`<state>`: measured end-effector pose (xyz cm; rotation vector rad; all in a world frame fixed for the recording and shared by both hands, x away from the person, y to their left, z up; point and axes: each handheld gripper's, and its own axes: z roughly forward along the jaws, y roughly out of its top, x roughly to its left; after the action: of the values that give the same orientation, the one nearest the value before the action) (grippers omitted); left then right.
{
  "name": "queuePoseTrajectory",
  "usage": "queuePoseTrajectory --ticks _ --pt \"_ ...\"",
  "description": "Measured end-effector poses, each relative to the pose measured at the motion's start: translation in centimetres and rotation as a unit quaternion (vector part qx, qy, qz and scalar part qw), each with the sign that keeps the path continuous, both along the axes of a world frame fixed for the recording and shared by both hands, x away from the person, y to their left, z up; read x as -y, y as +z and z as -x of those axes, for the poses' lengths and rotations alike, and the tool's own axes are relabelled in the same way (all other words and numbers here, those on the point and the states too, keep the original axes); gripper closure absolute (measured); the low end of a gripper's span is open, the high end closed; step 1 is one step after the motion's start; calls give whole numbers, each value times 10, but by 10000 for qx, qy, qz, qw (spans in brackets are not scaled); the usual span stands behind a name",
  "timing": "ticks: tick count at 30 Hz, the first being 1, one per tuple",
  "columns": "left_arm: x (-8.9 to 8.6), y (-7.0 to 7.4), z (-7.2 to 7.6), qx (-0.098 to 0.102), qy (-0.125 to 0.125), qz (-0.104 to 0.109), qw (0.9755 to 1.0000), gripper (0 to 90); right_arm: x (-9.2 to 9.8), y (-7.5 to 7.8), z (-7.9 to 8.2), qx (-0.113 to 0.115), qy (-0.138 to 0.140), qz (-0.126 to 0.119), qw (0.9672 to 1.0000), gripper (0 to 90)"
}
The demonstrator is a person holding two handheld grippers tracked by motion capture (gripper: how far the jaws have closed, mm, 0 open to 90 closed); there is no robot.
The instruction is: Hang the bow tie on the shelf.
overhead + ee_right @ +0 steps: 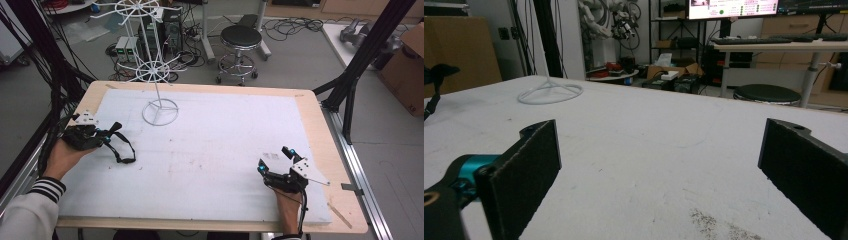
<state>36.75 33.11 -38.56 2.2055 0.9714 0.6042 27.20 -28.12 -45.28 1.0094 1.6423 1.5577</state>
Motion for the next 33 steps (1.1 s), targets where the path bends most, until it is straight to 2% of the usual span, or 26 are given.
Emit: queuePoseTrajectory --ticks 1,3,6,11,18,23,25,33 --pt "0 0 0 0 0 0 10000 761 0 0 0 -3 0 -15 10000 24" --pt "-1 3 1 115 -63 188 9997 762 0 0 0 9 5 0 10000 24" --pt "-1 5 3 201 -68 262 9994 761 0 0 0 15 3 4 10000 25" --pt "-2 14 7 529 -61 626 9966 761 -1 0 0 -5 0 19 10000 24" --pt "-1 22 10 834 -166 1162 9896 762 -1 0 0 -7 -1 15 10000 25" --pt "3 28 11 1009 -255 1293 9861 762 -1 0 0 -12 -2 5 10000 24" --pt "5 32 11 1070 -265 1412 9838 762 -1 0 0 -11 -2 7 10000 25" --pt "17 47 12 1349 -424 1631 9764 762 -1 0 0 6 -11 10 10000 25"
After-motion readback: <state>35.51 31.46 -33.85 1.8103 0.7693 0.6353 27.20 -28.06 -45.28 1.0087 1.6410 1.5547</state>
